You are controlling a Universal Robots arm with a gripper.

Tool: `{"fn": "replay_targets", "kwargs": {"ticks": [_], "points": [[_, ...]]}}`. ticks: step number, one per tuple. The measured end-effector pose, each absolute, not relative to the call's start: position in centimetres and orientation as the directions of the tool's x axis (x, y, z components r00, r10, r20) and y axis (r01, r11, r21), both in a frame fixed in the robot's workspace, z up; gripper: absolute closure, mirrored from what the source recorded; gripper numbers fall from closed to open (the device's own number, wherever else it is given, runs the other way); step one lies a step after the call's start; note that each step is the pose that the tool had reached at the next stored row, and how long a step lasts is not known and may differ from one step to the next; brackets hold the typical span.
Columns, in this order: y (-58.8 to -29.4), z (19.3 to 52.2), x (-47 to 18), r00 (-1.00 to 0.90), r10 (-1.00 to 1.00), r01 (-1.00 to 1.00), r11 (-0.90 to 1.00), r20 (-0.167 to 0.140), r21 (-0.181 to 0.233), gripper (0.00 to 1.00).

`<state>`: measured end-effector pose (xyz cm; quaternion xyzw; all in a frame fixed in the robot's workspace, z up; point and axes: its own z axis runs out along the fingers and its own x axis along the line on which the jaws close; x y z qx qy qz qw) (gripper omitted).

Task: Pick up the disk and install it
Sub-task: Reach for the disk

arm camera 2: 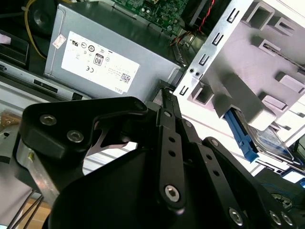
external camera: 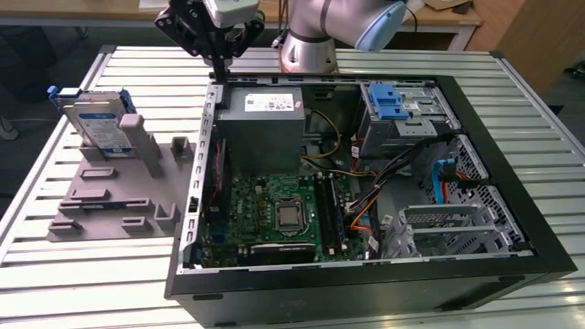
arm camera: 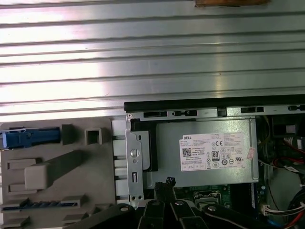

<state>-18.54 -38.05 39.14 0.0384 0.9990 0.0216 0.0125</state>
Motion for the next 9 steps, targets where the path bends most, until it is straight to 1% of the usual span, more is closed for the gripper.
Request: {"fn": "replay_targets", "kwargs": {"ticks": [9], "points": [[-38.05, 39.10, -19.08, -0.997, 0.077, 0.076, 0.996, -0.023, 0.044, 0.89]]}}
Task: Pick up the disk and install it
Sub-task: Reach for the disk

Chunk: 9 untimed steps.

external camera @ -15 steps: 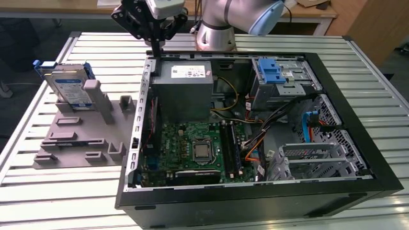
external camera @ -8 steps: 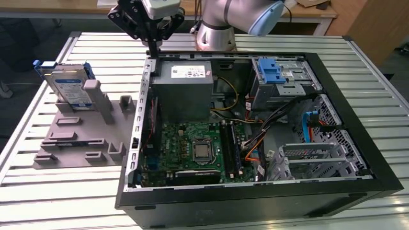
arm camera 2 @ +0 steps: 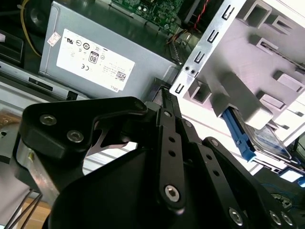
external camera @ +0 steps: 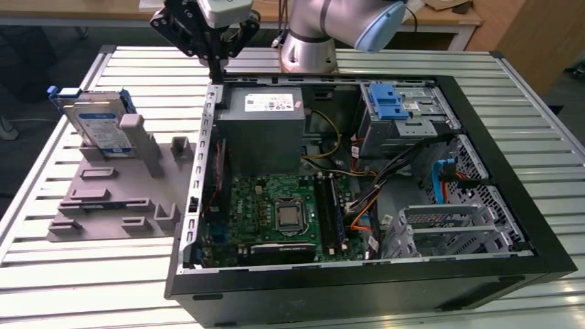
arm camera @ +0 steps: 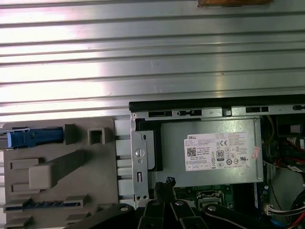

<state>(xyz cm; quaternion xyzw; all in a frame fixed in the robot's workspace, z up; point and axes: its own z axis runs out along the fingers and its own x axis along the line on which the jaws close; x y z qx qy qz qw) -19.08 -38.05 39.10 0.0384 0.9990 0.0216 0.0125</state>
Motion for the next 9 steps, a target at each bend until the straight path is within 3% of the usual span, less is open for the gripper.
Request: {"fn": "replay_targets", "kwargs": {"ticks": [9], "points": [[-38.05, 39.06, -19.56, -0.997, 0.077, 0.076, 0.996, -0.023, 0.044, 0.89]]}}
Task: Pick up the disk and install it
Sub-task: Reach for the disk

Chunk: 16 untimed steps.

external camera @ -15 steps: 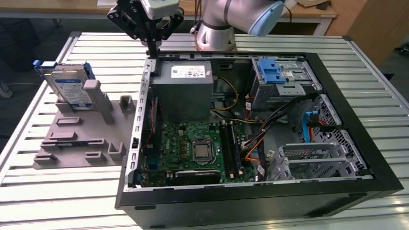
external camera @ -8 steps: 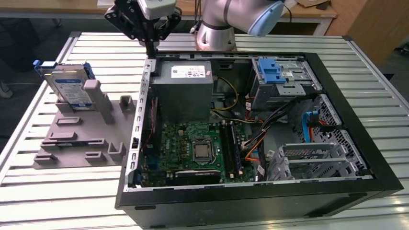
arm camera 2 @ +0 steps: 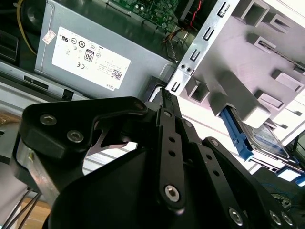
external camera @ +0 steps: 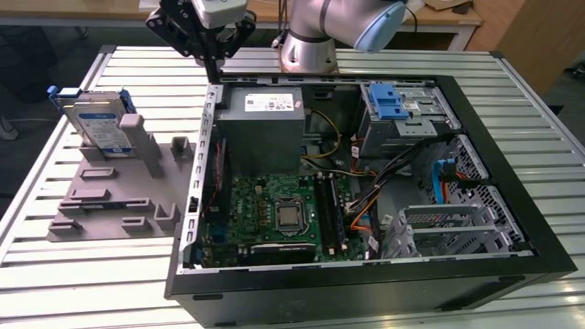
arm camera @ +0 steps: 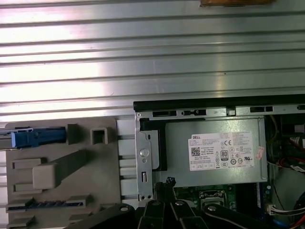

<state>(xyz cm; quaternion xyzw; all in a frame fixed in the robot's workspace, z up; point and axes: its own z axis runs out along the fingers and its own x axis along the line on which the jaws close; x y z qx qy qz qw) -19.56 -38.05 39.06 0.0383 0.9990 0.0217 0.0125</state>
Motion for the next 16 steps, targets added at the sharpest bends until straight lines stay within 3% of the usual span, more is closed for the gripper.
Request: {"fn": "replay_targets", "kwargs": {"ticks": [16], "points": [[-38.05, 38.97, -20.18, -0.997, 0.077, 0.076, 0.996, -0.023, 0.044, 0.89]]}}
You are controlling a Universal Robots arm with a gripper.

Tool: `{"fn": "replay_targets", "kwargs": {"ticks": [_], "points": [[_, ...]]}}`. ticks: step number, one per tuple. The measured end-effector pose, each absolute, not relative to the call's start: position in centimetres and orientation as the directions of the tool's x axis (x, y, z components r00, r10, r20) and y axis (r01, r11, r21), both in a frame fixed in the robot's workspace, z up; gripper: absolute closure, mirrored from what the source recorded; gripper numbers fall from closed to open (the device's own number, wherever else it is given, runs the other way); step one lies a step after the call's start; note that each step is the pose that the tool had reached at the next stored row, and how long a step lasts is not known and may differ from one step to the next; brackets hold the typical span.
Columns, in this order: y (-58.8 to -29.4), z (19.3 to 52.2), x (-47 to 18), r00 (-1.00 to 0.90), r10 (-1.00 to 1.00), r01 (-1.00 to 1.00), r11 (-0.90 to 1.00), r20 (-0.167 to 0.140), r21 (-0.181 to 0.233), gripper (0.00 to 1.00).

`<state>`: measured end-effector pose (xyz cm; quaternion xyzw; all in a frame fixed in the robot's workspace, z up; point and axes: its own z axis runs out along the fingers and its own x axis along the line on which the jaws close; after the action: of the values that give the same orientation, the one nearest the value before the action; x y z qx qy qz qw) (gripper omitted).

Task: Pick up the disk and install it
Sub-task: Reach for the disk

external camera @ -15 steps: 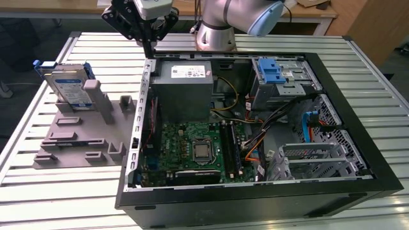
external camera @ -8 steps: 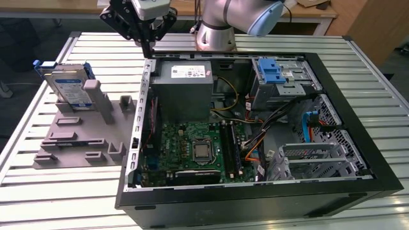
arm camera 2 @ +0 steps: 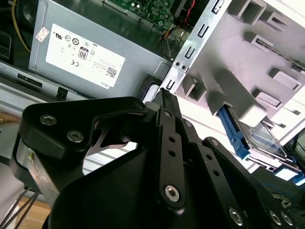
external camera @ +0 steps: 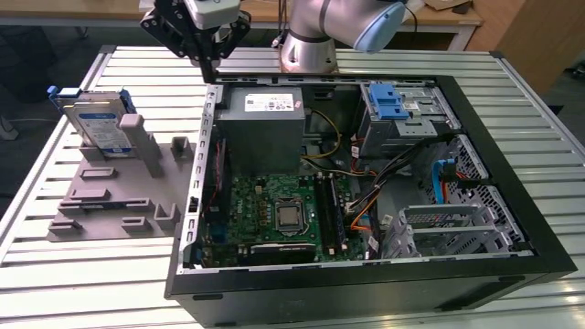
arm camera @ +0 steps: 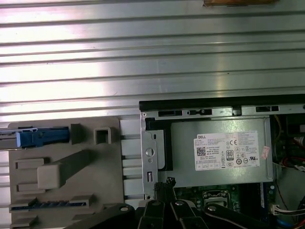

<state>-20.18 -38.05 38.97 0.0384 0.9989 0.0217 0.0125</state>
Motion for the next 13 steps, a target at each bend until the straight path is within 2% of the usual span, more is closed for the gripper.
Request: {"fn": "replay_targets", "kwargs": {"ticks": [13], "points": [[-38.05, 38.88, -20.76, -0.997, 0.077, 0.076, 0.996, -0.023, 0.044, 0.89]]}}
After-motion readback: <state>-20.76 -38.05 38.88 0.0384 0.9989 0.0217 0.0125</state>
